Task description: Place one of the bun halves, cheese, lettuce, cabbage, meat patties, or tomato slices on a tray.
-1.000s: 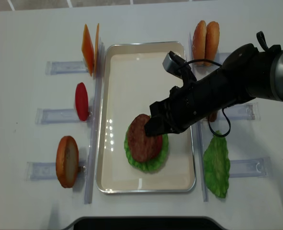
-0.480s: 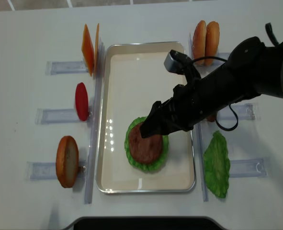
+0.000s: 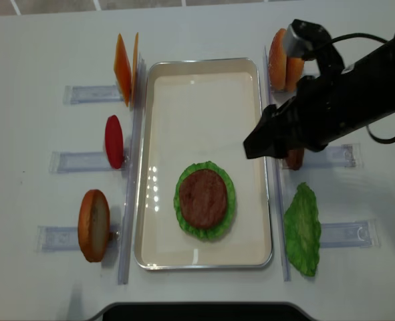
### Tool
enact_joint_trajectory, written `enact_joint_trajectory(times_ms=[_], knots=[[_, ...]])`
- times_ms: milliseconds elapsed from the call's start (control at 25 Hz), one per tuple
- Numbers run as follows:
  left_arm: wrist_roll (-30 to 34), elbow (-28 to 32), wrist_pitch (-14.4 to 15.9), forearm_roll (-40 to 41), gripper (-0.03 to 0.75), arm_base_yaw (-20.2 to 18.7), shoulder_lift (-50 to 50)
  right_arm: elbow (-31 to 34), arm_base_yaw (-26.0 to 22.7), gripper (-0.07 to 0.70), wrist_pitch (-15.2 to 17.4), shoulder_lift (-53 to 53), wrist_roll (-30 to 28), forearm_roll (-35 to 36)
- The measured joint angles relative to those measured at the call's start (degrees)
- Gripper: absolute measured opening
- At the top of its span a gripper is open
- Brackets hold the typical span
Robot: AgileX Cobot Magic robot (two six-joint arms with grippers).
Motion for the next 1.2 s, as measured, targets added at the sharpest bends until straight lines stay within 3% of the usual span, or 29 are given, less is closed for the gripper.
enact_joint_trajectory(times_ms=[240,440,600,800,1040,1200], knots=[[0.00,0.00,0.00,0.00,0.000,0.00,0.00,0.00,-10.74,0.591,5.10,-3.64,11.90,-15.19],[0.00,0.00,0.00,0.00,0.000,0.00,0.00,0.00,-18.98,0.591,11.45,-4.13,18.57,-26.93],[0.00,0.00,0.00,0.00,0.000,0.00,0.00,0.00,-22.82,0.591,13.13,-5.30,27.06,-37.38],[0.00,0.00,0.00,0.00,0.000,0.00,0.00,0.22,-23.89,0.591,13.14,-8.45,33.13,-45.36],[0.00,0.00,0.00,0.00,0.000,0.00,0.00,5.52,-22.56,0.591,11.89,-16.35,33.80,-46.76],[0.00,0.00,0.00,0.00,0.000,0.00,0.00,10.73,-20.43,0.591,12.92,-25.39,33.93,-46.53]])
